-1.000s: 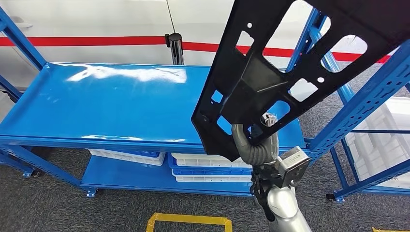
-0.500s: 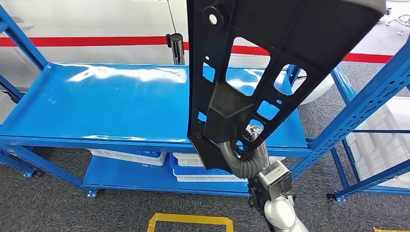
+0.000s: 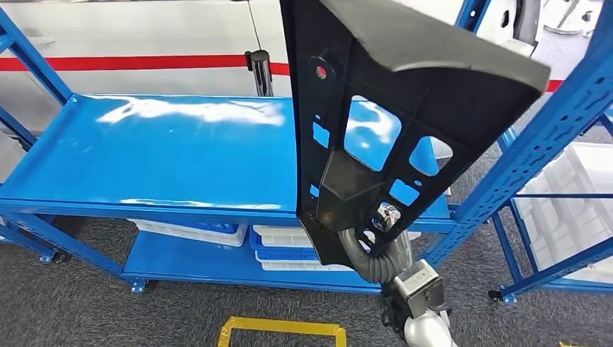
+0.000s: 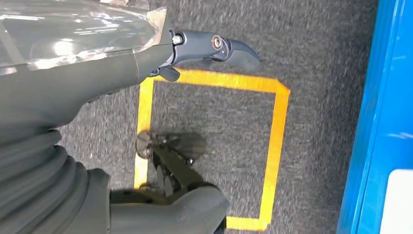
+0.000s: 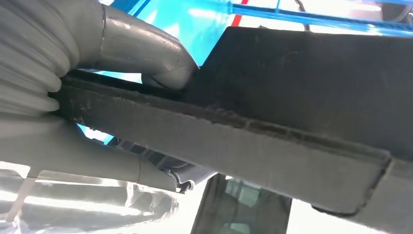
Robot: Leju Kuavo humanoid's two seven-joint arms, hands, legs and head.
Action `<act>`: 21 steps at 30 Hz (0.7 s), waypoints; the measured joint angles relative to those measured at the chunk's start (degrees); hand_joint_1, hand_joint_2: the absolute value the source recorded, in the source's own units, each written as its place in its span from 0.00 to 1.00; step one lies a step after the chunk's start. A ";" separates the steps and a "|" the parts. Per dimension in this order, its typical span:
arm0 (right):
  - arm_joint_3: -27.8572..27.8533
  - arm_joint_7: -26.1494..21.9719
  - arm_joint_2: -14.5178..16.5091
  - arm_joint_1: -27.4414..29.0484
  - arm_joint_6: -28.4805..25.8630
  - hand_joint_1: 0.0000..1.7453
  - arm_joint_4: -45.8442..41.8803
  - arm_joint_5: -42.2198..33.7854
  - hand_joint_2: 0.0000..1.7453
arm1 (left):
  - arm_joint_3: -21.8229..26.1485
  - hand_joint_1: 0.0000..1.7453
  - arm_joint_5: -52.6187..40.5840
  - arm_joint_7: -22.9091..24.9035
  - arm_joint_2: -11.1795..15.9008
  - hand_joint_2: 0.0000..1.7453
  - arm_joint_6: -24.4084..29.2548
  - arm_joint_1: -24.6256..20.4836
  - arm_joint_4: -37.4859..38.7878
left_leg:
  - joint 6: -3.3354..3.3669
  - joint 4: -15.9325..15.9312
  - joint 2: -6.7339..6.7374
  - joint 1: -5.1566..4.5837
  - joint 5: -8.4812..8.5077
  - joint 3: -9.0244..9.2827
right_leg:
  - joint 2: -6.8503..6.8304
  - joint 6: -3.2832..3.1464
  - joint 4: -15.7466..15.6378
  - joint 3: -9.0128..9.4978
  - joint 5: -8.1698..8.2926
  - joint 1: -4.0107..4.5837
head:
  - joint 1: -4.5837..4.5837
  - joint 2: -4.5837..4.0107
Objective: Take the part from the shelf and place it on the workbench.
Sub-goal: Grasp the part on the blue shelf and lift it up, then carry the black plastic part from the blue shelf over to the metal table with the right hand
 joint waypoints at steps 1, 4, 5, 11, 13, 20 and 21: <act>-0.02 -0.07 -0.02 0.20 -0.08 1.00 -0.23 0.11 1.00 | -0.01 0.00 -0.10 0.00 -0.02 1.00 -0.18 0.00 0.00 | -0.21 0.41 0.01 0.20 -0.35 -0.31 | 0.00 -0.41 0.08 -0.22 0.06 -0.11 | -0.06 0.00; -0.04 -0.17 -0.02 0.49 -0.20 1.00 -0.63 0.32 1.00 | -0.01 0.00 -0.32 0.00 -0.04 1.00 -0.44 0.00 0.00 | -0.56 1.26 0.10 0.58 -1.42 -0.76 | -0.05 -1.05 0.05 -0.52 0.36 -0.20 | -0.10 0.00; -0.04 -0.17 -0.02 0.49 -0.20 1.00 -0.63 0.32 1.00 | -0.01 0.00 -0.32 0.00 -0.04 1.00 -0.44 0.00 0.00 | -0.56 1.26 0.10 0.58 -1.42 -0.76 | -0.05 -1.05 0.05 -0.52 0.36 -0.20 | -0.10 0.00; -0.05 -0.22 -0.01 0.54 -0.21 1.00 -0.76 0.38 1.00 | -0.01 0.00 -0.35 0.00 -0.04 1.00 -0.51 0.00 0.00 | -0.58 2.06 0.16 0.58 -2.23 -1.06 | -0.05 -1.31 0.05 -0.63 0.45 -0.14 | -0.17 0.00; -0.10 -0.53 -0.01 0.82 -0.27 1.00 -1.16 0.53 1.00 | -0.01 0.00 -0.44 0.00 -0.04 1.00 -0.77 -0.01 0.00 | -0.70 8.28 0.19 0.58 -6.26 -3.45 | -0.13 -2.16 0.08 -1.28 0.89 0.28 | -0.23 0.00; -1.52 -2.17 0.00 2.81 -0.02 1.00 -3.68 1.23 1.00 | 0.00 0.00 -0.72 0.00 -0.09 1.00 -1.57 -0.55 -0.02 | 2.33 -1.69 0.57 -0.81 -1.41 2.66 | -0.53 -1.41 2.02 -5.31 1.85 1.67 | -0.23 0.00; -1.72 -2.22 0.01 2.78 0.06 1.00 -3.71 1.25 1.00 | 0.01 0.00 -0.74 0.00 -0.14 1.00 -1.62 -0.59 -0.02 | 2.58 -1.97 0.74 -0.73 -0.65 2.10 | -0.56 -1.77 4.65 -6.34 -0.53 1.68 | -0.11 0.00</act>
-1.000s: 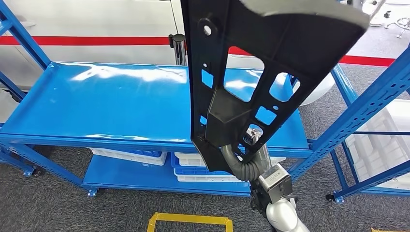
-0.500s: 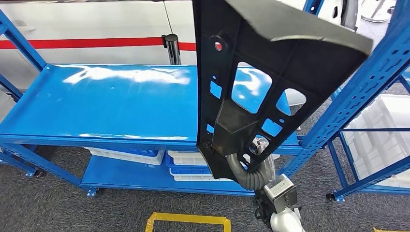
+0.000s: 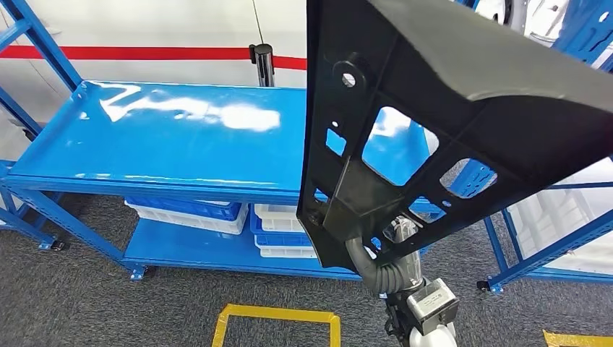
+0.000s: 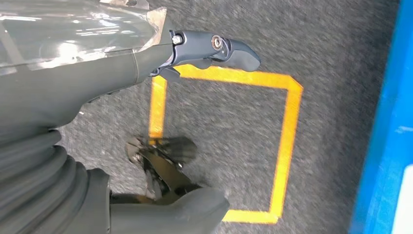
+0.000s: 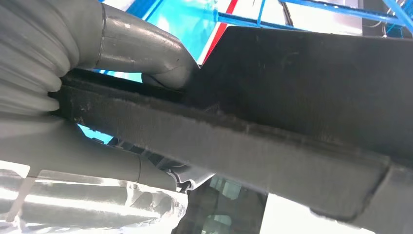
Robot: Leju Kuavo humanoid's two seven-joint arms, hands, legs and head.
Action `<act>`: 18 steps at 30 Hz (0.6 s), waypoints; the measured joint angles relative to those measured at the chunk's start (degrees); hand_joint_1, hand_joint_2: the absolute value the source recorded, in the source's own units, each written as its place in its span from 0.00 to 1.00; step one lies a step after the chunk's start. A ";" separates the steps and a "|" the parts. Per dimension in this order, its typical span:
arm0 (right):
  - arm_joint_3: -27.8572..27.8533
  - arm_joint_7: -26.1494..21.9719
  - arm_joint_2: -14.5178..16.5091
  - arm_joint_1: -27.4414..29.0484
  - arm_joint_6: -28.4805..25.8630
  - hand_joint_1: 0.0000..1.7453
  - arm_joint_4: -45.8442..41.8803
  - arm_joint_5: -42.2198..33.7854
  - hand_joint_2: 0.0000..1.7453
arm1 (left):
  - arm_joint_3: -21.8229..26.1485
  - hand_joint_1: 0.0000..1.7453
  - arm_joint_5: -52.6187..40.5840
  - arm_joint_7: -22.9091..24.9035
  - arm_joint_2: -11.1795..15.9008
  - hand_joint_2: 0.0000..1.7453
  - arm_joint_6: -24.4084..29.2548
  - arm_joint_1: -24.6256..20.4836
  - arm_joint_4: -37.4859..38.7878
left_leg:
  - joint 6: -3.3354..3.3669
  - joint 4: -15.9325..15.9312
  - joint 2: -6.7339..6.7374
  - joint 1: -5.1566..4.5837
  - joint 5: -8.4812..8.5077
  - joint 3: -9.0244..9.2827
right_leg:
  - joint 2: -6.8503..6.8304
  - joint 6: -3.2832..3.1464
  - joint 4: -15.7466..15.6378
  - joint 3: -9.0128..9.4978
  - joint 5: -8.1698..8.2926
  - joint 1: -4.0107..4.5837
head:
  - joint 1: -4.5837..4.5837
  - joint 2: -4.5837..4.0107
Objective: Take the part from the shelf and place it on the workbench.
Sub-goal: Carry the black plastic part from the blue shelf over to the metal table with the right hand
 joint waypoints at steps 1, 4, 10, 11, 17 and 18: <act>-0.15 -0.04 0.02 -0.02 0.04 1.00 -0.02 0.01 1.00 | 0.01 0.00 -0.04 0.00 0.01 1.00 -0.09 -0.01 0.00 | 0.21 -0.08 0.04 -0.08 0.58 -0.70 | 0.01 -0.29 3.33 -1.06 -2.53 -0.05 | 0.09 0.00; -0.37 -0.08 0.02 0.04 0.09 1.00 -0.02 0.03 1.00 | 0.00 0.00 -0.17 0.00 -0.02 1.00 -0.42 -0.01 0.02 | 0.09 0.05 0.28 -0.13 2.13 -2.71 | 0.00 0.69 10.54 -1.45 -5.05 -0.40 | 0.27 0.00; -0.75 -0.20 0.12 0.19 0.18 1.00 -0.60 0.53 1.00 | 0.01 0.00 -0.19 0.00 -0.24 1.00 -0.71 -0.14 0.02 | -1.54 1.73 0.30 -0.36 4.12 -5.71 | 0.05 1.89 -6.73 11.10 -2.40 -0.50 | 0.26 0.00; -0.79 -0.23 0.16 0.30 0.30 1.00 -0.75 0.86 1.00 | 0.01 0.00 -0.19 0.00 -0.25 1.00 -0.78 -0.18 0.02 | -1.84 1.84 0.28 -0.36 4.44 -5.86 | 0.08 1.49 -6.94 10.81 -2.38 -0.37 | 0.23 0.00; -1.14 -0.04 1.08 0.87 1.32 1.00 -1.45 2.37 1.00 | 0.06 0.00 -0.26 0.00 -0.29 1.00 -1.10 -0.36 0.06 | -3.56 13.68 -0.26 0.56 -5.90 -9.74 | -0.29 -1.83 -6.92 8.45 0.12 -0.78 | 0.00 0.00; -1.17 -0.03 1.20 1.12 1.46 1.00 -1.46 2.51 1.00 | 0.07 0.00 -0.28 0.00 -0.29 1.00 -1.14 -0.39 0.06 | -3.72 16.66 -0.29 0.70 -6.98 -10.24 | -0.33 -1.91 -6.87 7.91 0.61 -0.62 | 0.00 0.00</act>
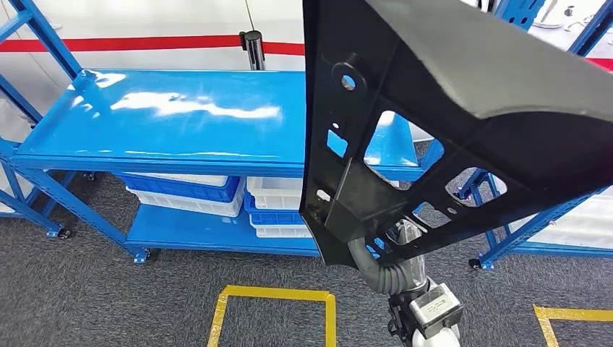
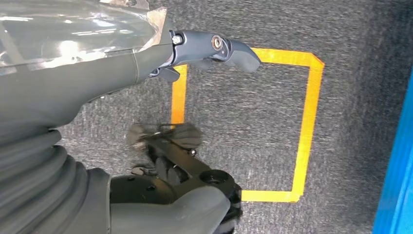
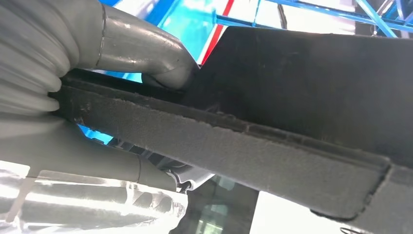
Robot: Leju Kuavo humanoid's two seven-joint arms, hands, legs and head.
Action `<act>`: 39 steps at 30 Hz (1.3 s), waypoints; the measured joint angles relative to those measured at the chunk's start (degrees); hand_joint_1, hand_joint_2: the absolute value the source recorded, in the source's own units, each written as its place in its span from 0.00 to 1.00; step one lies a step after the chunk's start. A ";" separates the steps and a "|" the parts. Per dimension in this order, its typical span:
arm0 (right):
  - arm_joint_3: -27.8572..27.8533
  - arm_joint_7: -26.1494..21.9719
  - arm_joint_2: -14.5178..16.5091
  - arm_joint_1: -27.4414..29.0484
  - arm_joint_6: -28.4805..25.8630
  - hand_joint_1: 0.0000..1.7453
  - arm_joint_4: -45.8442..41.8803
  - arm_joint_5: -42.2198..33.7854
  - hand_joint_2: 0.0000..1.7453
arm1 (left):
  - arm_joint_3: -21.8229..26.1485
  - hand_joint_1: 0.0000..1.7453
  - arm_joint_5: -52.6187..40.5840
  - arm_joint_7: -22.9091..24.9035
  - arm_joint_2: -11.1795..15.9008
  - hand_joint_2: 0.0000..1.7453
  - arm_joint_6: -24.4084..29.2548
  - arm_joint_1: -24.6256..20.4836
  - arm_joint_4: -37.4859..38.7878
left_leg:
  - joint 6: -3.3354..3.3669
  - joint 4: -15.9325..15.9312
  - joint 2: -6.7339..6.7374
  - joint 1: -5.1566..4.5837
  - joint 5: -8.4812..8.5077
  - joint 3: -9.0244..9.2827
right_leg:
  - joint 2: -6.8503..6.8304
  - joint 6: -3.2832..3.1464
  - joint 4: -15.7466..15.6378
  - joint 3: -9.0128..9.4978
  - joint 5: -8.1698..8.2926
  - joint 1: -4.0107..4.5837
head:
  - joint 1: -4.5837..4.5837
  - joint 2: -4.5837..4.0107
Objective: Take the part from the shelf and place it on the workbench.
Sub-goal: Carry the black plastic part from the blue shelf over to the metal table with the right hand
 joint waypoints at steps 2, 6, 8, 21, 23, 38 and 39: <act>-0.16 0.02 0.23 0.55 0.39 1.00 0.00 0.39 1.00 | 0.02 0.00 0.00 0.00 0.00 1.00 -0.01 -0.04 0.00 | -0.10 0.82 0.00 0.26 1.46 1.61 | -0.01 0.16 0.12 -1.10 0.91 0.20 | -0.01 0.00; -0.84 -0.28 0.90 1.19 0.80 1.00 -0.16 1.97 1.00 | 0.09 0.00 0.00 0.00 -0.01 1.00 0.01 -0.31 0.00 | 0.49 -12.98 -0.28 0.25 5.07 11.58 | -0.01 1.18 0.38 -2.25 2.17 0.45 | 0.02 0.00; -1.23 -0.57 1.19 1.49 0.95 1.00 -0.29 2.55 1.00 | 0.28 0.00 0.02 0.00 -0.03 1.00 0.09 -0.41 0.01 | 0.79 -15.60 -0.40 -0.15 4.75 12.71 | -0.11 2.04 0.42 -2.68 2.91 0.54 | 0.04 0.00; -1.49 -0.94 1.80 2.62 1.71 1.00 -0.21 3.92 1.00 | 1.85 0.00 0.44 0.00 -0.31 1.00 1.04 -0.32 0.09 | 3.03 -15.68 0.11 -1.16 11.66 3.94 | 0.50 3.08 2.79 3.49 -3.19 0.78 | 0.89 0.00; -1.49 -0.95 1.84 2.62 1.71 1.00 -0.16 4.31 1.00 | 2.20 0.00 0.43 0.00 -0.36 1.00 1.52 -0.27 0.07 | 2.40 -15.38 -0.22 -1.36 12.45 3.40 | 0.79 2.43 -1.68 5.90 -4.04 1.10 | 0.86 0.00; -0.95 -1.45 2.62 2.01 1.80 1.00 1.54 4.70 1.00 | 3.91 0.00 -0.50 0.00 -0.60 1.00 2.37 1.32 -2.18 | 0.13 -15.15 2.69 0.12 7.13 9.58 | -4.66 0.94 -1.23 2.61 -1.30 0.82 | 0.62 0.00; -0.79 -1.54 2.62 1.87 1.79 1.00 1.54 4.69 1.00 | 3.97 0.00 -0.63 0.00 -0.61 1.00 2.33 1.51 -2.46 | 0.65 -15.34 2.28 -0.03 7.32 9.24 | -5.03 1.33 -1.23 2.66 -1.15 0.86 | 0.68 0.00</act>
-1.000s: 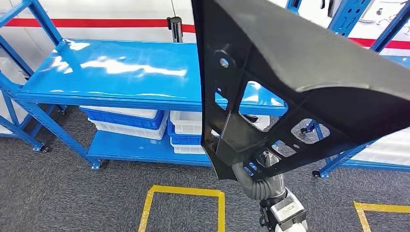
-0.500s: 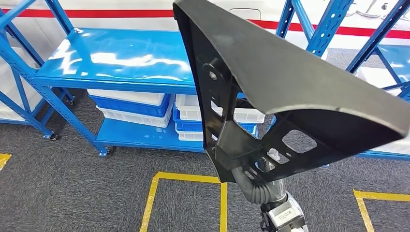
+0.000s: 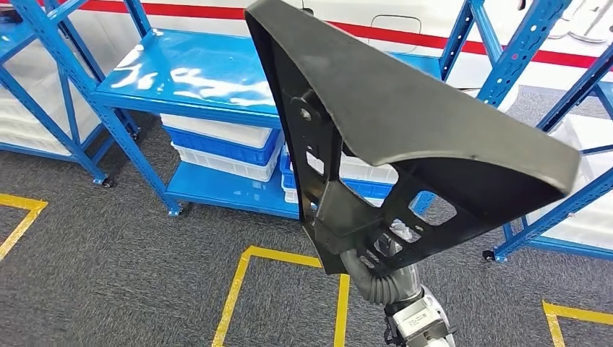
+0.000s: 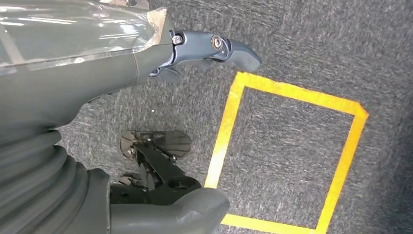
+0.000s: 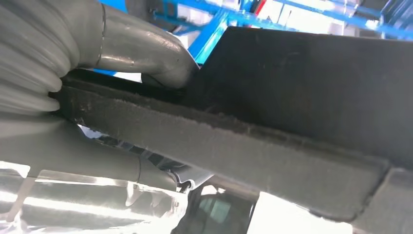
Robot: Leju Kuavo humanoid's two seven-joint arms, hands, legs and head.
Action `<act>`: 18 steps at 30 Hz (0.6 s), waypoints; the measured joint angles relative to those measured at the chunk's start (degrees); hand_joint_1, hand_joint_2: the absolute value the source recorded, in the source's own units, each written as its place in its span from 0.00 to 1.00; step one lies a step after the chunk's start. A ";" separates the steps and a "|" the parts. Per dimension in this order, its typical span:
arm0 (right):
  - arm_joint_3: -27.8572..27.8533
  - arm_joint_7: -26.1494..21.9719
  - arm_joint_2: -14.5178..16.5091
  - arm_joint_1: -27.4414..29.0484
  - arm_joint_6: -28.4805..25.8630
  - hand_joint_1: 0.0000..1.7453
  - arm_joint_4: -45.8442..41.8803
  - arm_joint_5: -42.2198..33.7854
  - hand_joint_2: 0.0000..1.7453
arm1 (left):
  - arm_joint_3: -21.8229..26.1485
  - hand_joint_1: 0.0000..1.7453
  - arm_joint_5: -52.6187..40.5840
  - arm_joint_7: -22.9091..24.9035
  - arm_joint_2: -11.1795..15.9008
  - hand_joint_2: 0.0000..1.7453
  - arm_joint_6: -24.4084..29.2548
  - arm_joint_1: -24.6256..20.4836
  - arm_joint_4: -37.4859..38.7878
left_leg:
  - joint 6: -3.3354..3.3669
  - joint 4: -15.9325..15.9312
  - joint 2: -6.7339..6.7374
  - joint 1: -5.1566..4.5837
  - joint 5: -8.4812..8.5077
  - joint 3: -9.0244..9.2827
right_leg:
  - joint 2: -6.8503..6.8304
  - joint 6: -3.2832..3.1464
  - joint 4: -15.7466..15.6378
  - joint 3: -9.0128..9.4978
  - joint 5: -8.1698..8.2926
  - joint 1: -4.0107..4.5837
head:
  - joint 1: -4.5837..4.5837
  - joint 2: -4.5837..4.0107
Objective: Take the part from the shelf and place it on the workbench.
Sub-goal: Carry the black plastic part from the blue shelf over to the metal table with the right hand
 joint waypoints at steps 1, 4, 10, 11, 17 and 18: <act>0.15 -0.08 -0.02 -0.09 -0.02 1.00 0.00 -0.01 1.00 | 0.03 0.00 -0.10 -0.01 -0.03 1.00 -0.07 0.24 -0.26 | 0.51 -0.34 -0.34 0.01 0.23 -0.18 | 0.07 0.31 0.22 -0.26 -0.14 0.00 | -0.01 0.00; 0.40 -0.31 -0.29 -0.10 -0.13 1.00 -0.01 -0.15 1.00 | 0.16 0.00 -0.39 -0.01 -0.16 1.00 -0.45 0.70 -1.12 | 2.15 -1.21 -1.49 0.12 1.19 -0.68 | 3.14 0.23 6.03 -3.39 -3.36 -0.24 | 0.14 0.00; 0.55 -0.39 -1.07 0.39 -0.32 1.00 0.13 -0.55 1.00 | 0.31 0.00 -0.70 0.00 -0.18 1.00 -1.10 1.29 -1.97 | 2.67 -0.85 -4.87 -0.38 1.99 -1.83 | 5.40 1.24 11.49 -6.08 -3.78 -0.56 | 0.25 0.00; 0.56 -0.40 -1.14 0.38 -0.37 1.00 0.12 -0.63 1.00 | 0.32 0.00 -0.85 0.00 -0.18 1.00 -1.17 1.37 -2.11 | 2.52 -0.61 -5.43 -0.42 2.03 -1.95 | 6.35 1.54 7.29 -4.12 -2.27 -0.69 | 0.26 0.00; 0.84 -0.45 -1.40 0.39 -0.52 1.00 0.01 -0.90 1.00 | 0.40 0.00 -1.22 0.00 -0.15 1.00 -1.43 1.74 -2.80 | 0.73 0.75 -6.55 -0.33 2.05 -3.69 | 6.64 -0.05 1.27 -1.81 0.36 -0.84 | -0.01 0.00; 0.87 -0.45 -1.40 0.39 -0.58 1.00 -0.02 -0.92 1.00 | 0.40 0.00 -1.25 0.00 -0.14 1.00 -1.45 1.80 -2.83 | 0.45 2.31 -5.66 -0.25 0.96 -4.42 | 6.15 -0.39 1.18 -1.84 0.55 -0.99 | -0.15 0.00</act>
